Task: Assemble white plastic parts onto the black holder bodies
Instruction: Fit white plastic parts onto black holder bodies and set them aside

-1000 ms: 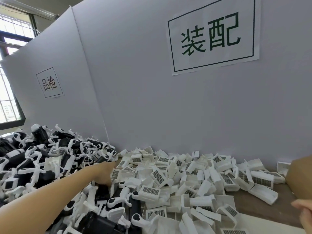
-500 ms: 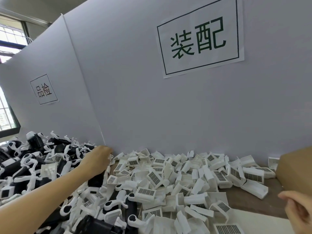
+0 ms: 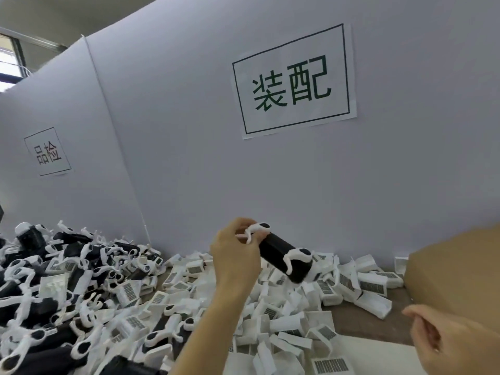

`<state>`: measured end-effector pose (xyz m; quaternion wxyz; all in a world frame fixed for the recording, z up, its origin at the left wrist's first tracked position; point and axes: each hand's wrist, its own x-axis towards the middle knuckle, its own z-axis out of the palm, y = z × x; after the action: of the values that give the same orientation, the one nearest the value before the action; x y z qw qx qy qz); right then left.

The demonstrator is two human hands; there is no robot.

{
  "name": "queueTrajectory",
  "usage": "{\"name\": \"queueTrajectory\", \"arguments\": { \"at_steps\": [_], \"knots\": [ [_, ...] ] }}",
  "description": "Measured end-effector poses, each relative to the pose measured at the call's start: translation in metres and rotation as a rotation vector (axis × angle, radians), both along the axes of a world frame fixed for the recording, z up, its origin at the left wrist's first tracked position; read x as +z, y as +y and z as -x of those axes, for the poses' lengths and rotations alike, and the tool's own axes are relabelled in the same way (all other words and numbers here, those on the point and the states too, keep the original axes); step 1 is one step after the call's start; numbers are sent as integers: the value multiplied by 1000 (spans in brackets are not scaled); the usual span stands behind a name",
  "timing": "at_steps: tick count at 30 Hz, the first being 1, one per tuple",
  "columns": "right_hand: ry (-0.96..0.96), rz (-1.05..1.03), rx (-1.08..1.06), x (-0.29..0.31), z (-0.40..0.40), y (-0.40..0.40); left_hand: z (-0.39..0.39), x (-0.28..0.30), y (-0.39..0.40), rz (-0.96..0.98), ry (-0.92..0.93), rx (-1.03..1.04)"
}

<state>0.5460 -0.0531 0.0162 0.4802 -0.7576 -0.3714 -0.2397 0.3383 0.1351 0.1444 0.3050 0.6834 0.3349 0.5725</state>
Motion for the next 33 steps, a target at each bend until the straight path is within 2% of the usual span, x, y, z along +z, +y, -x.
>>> {"name": "queueTrajectory", "arguments": {
  "at_steps": [4, 8, 14, 17, 22, 28, 30, 33],
  "knots": [
    [-69, 46, -154, 13, 15, -7, -36, -29, -35, 249, -218, -88],
    [-85, 134, -114, 11, 10, -9, -51, -70, -43, 395, -305, -98],
    [-105, 38, -25, 11, 11, -12, -60, -95, -40, 342, -241, -4],
    [-21, 68, 7, 13, 12, -12, -66, -101, -38, 331, -191, -20],
    [38, 111, 67, 22, 18, -13, -72, -102, -35, 329, -214, -66],
    [174, -62, 199, 34, 29, 3, -78, -105, -35, 320, -298, -74],
    [196, -38, 220, 39, 35, 13, -80, -104, -38, 281, -317, -86],
    [248, 26, 208, 43, 44, 27, -83, -104, -44, 123, -265, -84]
  ]
}}
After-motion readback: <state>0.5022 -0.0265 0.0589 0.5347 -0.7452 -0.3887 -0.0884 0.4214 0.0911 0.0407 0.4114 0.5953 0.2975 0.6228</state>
